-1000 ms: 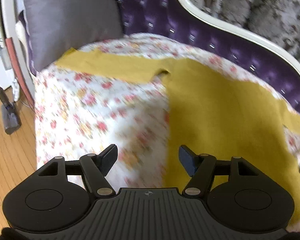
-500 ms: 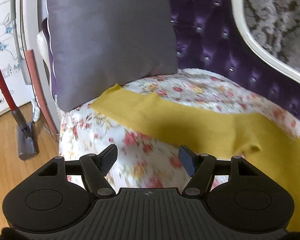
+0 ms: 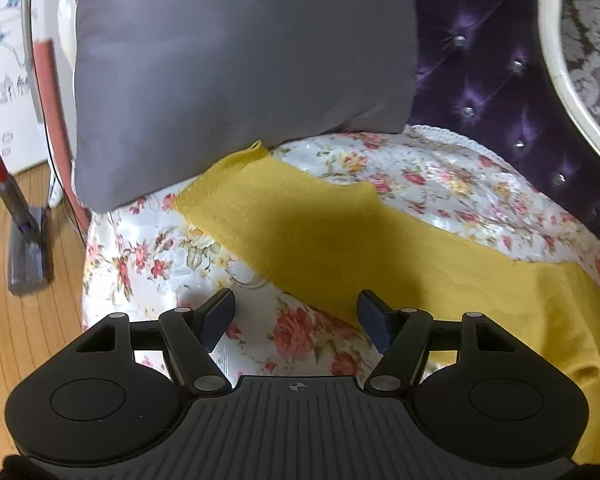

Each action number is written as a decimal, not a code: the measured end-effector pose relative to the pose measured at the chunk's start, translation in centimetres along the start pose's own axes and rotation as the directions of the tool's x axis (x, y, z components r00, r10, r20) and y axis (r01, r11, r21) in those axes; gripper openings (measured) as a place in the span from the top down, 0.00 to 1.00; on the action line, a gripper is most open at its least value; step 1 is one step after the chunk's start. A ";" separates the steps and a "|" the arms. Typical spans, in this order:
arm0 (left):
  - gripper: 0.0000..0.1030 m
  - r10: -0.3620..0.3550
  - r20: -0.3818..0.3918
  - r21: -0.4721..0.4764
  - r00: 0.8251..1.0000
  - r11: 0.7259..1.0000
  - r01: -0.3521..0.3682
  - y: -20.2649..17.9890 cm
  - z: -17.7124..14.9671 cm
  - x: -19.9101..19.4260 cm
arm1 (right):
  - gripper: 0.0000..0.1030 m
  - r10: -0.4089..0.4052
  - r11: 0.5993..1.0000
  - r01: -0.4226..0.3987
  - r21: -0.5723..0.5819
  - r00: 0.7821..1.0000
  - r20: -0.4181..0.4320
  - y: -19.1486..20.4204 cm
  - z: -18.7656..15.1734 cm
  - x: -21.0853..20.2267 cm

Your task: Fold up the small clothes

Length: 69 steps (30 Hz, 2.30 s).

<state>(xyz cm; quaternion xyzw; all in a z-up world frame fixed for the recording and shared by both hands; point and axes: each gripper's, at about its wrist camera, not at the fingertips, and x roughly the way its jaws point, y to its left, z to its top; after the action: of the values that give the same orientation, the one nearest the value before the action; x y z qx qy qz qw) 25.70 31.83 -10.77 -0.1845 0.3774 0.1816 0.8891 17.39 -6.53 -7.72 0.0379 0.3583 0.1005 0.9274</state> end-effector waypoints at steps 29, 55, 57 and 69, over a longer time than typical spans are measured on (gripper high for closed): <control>0.94 -0.313 0.264 0.319 0.912 0.921 0.224 -23.5 5.3 -15.6 | 0.14 -0.032 0.990 0.027 0.141 0.999 0.034 -6.0 -1.6 -3.4; 0.80 -0.285 0.042 0.608 0.958 0.768 0.202 -30.4 -9.7 -11.6 | 0.14 -0.064 0.969 0.058 0.240 0.998 0.018 -12.3 -1.0 -3.4; 0.80 -0.243 -0.034 0.639 0.969 0.741 0.209 -28.0 -12.0 -10.5 | 0.14 -0.059 0.973 0.053 0.226 0.998 0.019 -12.4 -0.1 -2.5; 0.80 -0.172 -0.298 0.683 0.939 0.648 0.336 -16.0 -19.5 -14.9 | 0.14 -0.060 0.995 0.059 0.085 0.998 0.016 -9.7 4.1 0.4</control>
<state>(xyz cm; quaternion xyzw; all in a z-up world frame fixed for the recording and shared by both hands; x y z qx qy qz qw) 11.66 6.11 -9.38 0.1129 0.4782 -0.1295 0.8613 21.99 -15.88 -6.36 0.0672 0.3547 0.0574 0.9308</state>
